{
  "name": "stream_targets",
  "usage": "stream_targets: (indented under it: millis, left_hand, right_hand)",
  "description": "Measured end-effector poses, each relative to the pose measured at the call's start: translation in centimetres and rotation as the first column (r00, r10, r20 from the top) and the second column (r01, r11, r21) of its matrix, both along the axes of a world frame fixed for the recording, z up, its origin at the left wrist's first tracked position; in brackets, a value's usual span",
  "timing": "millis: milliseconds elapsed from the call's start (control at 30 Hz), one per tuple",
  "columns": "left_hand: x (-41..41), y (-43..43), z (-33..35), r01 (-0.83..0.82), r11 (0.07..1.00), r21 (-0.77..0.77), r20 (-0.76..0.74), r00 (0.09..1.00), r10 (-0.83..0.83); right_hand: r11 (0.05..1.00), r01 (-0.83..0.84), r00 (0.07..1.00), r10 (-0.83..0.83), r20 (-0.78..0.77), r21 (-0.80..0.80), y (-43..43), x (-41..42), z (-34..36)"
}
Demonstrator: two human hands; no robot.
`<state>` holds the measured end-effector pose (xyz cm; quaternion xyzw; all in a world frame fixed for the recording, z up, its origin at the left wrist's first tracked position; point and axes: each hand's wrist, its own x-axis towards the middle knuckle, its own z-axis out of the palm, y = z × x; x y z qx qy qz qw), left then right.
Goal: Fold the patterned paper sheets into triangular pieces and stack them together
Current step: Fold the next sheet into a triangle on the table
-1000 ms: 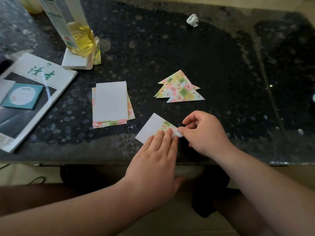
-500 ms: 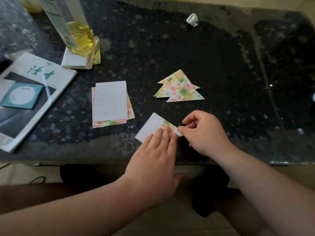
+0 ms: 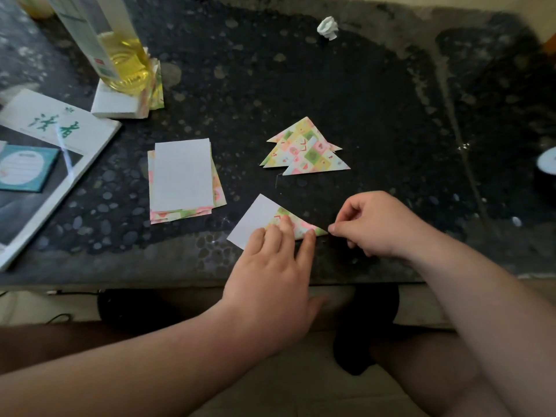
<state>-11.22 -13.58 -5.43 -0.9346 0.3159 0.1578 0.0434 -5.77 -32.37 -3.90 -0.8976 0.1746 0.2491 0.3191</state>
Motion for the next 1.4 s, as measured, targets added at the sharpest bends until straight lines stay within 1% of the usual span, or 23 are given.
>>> stream_targets:
  millis: [200, 333, 533, 867, 1400]
  left_hand:
    - [0.03, -0.24, 0.0, -0.008, 1.0, 0.009, 0.031, 0.999, 0.008]
    - [0.06, -0.32, 0.12, -0.01, 1.0, 0.018, 0.037, 0.999, 0.009]
    - [0.19, -0.27, 0.23, -0.016, 1.0, 0.006, 0.049, 0.999, 0.015]
    - [0.39, -0.31, 0.25, -0.023, 0.999, -0.039, 0.08, 0.996, 0.026]
    - [0.34, -0.39, 0.28, -0.032, 0.998, -0.057, 0.087, 0.996, 0.037]
  right_hand:
    - [0.997, 0.006, 1.0, -0.006, -0.004, 0.072, 0.62, -0.58, -0.04]
    - [0.998, 0.016, 1.0, -0.016, 0.0, 0.053, 0.89, -0.66, -0.43]
    - [0.989, 0.098, 0.994, -0.093, -0.056, 0.113, 0.62, -0.4, -0.02]
    - [0.975, 0.149, 0.984, -0.13, -0.119, 0.163, 0.22, -0.11, -0.19]
    - [0.991, 0.065, 0.993, -0.052, -0.106, 0.12, 0.08, -0.01, -0.12]
